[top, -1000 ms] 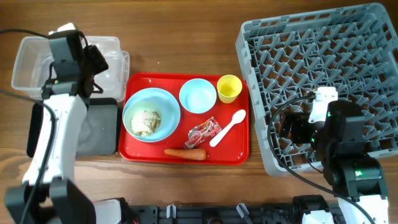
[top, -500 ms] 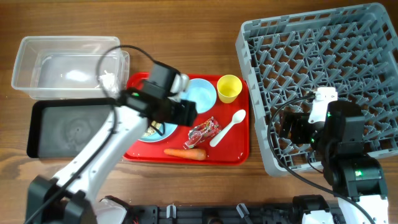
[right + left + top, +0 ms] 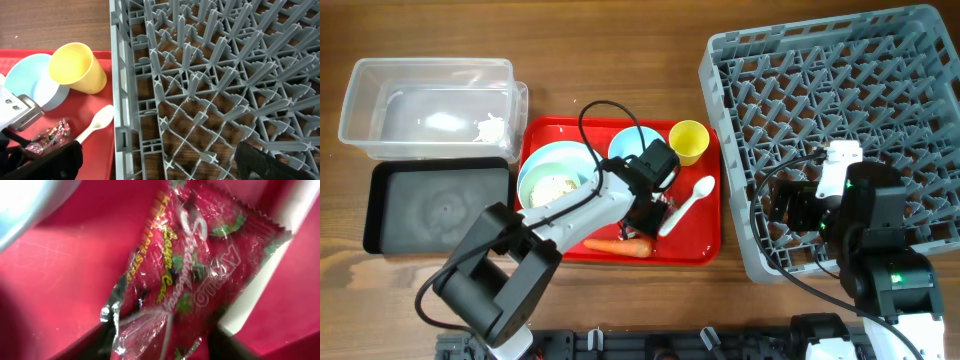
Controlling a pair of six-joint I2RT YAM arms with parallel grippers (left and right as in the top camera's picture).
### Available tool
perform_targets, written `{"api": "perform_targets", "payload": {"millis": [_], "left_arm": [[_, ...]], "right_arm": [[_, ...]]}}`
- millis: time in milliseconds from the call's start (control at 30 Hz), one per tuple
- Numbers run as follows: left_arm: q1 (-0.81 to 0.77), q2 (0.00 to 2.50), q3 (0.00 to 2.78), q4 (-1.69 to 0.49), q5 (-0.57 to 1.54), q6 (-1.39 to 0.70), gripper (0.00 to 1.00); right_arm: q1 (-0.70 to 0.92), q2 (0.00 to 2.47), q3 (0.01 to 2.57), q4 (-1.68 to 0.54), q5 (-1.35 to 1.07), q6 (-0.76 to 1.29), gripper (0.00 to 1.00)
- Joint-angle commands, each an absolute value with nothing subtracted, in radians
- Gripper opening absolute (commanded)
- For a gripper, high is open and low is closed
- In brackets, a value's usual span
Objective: Sort waste into correct bins and load items into the dishwasher rack
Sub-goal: 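Grasp the red snack wrapper with the left gripper, drop it in the clear bin, then grasp the light-blue plate with the left gripper and tip food onto black tray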
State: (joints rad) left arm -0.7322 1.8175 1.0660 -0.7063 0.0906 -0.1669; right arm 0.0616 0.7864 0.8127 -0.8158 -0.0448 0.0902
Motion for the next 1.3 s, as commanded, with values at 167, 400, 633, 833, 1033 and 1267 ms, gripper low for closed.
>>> {"api": "perform_targets", "payload": {"millis": [167, 400, 633, 833, 1033, 1267], "left_arm": [[-0.727, 1.791, 1.102, -0.744, -0.063, -0.165, 0.04], [-0.548, 1.347, 1.128, -0.819, -0.224, -0.164, 0.04], [-0.043, 1.394, 1.128, -0.501, -0.190, -0.203, 0.04], [0.155, 1.633, 1.128, -0.273, -0.165, -0.202, 0.31], [0.121, 1.555, 1.131, -0.331, -0.159, -0.191, 0.80], [-0.136, 1.518, 1.131, -0.703, 0.152, -0.191, 0.69]], "right_arm": [[0.058, 0.788, 0.834, -0.817, -0.053, 0.108, 1.00], [0.058, 0.788, 0.834, -0.817, -0.053, 0.108, 1.00], [0.058, 0.788, 0.834, -0.816, -0.053, 0.108, 1.00], [0.058, 0.793, 0.834, -0.809, -0.053, 0.108, 1.00], [0.058, 0.793, 0.834, -0.813, -0.053, 0.108, 1.00], [0.058, 0.793, 0.834, -0.817, -0.053, 0.108, 1.00]]}}
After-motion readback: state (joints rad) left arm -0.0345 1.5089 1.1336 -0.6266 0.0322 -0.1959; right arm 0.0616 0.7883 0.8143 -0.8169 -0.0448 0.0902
